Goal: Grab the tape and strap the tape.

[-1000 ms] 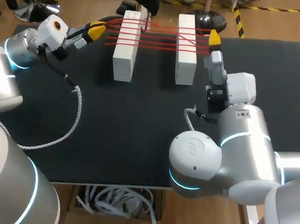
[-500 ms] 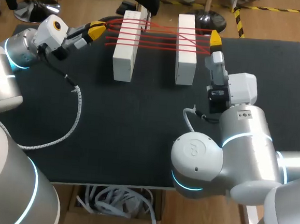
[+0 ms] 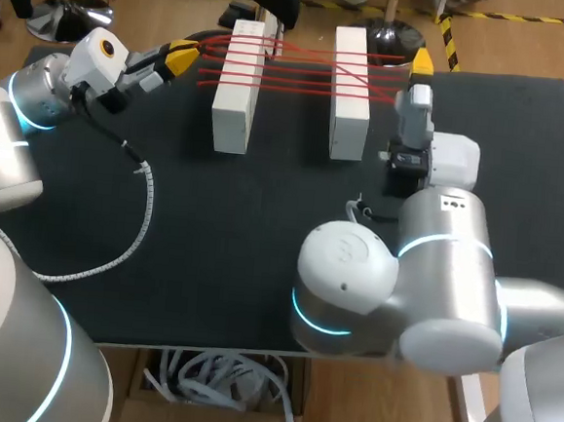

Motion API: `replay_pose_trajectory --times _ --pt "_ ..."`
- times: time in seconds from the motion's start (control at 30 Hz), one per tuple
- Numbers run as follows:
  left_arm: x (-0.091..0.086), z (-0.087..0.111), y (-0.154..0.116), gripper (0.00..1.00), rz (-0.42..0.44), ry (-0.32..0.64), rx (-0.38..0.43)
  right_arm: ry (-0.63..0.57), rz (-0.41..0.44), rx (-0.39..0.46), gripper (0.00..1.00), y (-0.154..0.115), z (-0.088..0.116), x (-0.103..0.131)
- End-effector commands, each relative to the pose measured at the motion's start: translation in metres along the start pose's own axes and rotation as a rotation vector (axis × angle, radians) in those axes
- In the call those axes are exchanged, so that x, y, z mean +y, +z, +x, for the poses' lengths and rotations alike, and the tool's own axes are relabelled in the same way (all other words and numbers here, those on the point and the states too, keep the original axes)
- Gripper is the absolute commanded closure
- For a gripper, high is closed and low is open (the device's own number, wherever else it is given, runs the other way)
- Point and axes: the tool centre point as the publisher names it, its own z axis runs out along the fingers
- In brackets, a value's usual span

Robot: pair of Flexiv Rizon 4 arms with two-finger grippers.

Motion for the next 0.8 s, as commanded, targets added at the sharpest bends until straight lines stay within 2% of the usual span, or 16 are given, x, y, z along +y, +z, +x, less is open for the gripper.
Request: replay_pose_trajectory --times 0.03,0.5,0.8 --pt "0.001 0.0 0.0 1.0 0.003 0.002 0.0 0.01 -0.13 -0.002 0.0 0.005 -0.002 -0.011" --pt "0.001 0.0 0.0 1.0 0.003 0.002 0.0 0.073 -0.115 0.028 0.0 0.025 -0.015 -0.012" --pt "0.001 0.0 0.0 1.0 0.003 0.002 0.0 0.11 -0.12 0.039 0.0 0.038 -0.011 -0.009"
